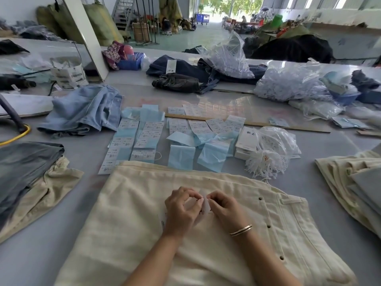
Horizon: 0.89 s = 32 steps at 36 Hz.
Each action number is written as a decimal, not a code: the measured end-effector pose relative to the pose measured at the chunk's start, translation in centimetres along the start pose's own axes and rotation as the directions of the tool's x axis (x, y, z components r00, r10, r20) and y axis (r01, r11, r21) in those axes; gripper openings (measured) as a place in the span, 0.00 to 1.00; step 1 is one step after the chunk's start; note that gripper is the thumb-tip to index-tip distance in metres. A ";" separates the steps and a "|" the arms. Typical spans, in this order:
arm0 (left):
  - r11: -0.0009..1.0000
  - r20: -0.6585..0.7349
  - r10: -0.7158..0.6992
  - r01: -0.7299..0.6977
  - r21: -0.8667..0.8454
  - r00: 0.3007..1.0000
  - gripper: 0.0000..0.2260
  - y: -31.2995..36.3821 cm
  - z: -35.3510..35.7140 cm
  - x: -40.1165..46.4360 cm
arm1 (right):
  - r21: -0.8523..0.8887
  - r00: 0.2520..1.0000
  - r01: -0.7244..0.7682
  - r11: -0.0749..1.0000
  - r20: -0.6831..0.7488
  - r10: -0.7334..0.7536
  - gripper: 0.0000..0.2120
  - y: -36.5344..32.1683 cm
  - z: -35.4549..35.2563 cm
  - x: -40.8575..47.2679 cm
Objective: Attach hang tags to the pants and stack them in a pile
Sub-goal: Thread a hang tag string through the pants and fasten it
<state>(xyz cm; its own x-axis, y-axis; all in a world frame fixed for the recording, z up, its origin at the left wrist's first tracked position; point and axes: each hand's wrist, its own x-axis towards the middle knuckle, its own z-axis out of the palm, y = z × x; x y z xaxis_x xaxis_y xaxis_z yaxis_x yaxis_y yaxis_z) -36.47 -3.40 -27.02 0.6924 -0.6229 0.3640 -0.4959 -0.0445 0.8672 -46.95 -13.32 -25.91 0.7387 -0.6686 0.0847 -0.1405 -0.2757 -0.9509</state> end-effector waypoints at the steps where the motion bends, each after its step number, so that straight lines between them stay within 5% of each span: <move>1: 1.000 0.004 -0.006 0.006 0.020 1.000 0.03 -0.2 0.1 0.0 | -0.010 1.000 -0.007 1.000 -0.001 0.007 0.15 0.0 0.1 0.0; 6: 0.955 0.148 -0.279 0.291 -0.061 0.949 0.07 -0.2 0.0 0.7 | -0.069 0.997 -0.067 0.995 0.034 0.070 0.10 0.0 -0.8 -0.2; 9: 0.936 0.273 -0.346 0.349 0.038 0.898 0.05 0.0 -0.4 1.6 | -0.150 0.998 -0.060 0.987 -0.003 0.061 0.13 0.6 -2.4 -0.9; 14: 0.899 0.388 -0.400 0.273 0.342 0.831 0.08 1.6 0.0 2.6 | -0.277 0.999 -0.041 0.960 -0.020 0.037 0.12 1.2 -3.9 -1.9; 17: 0.895 0.403 -0.316 0.129 0.427 0.859 0.06 3.3 0.8 2.9 | -0.293 0.999 0.006 0.956 -0.038 -0.018 0.10 0.6 -3.8 -2.1; 21: 0.963 0.448 -0.155 0.033 0.269 0.880 0.08 5.8 2.6 2.7 | -0.120 0.978 0.025 0.992 -0.205 -0.049 0.11 -0.2 -4.3 -2.5; 25: 0.985 0.571 -0.129 0.169 -0.018 0.811 0.04 7.7 4.9 2.8 | 0.167 0.932 0.001 0.986 -0.358 0.060 0.07 -0.1 -6.5 -3.4; 32: 0.984 0.663 -0.065 0.159 -0.084 0.746 0.07 9.0 10.8 2.2 | 0.246 0.853 -0.049 0.968 -0.494 0.169 0.09 1.7 -11.2 -5.2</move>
<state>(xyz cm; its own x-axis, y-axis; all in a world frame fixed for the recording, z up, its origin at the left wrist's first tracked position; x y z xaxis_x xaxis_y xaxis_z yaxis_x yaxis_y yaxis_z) -45.02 -13.57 -22.11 0.2015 -0.9794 -0.0095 -0.3336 -0.0777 0.9395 -58.42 -18.00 -24.64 0.2811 -0.9579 0.0589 -0.0102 -0.0643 -0.9979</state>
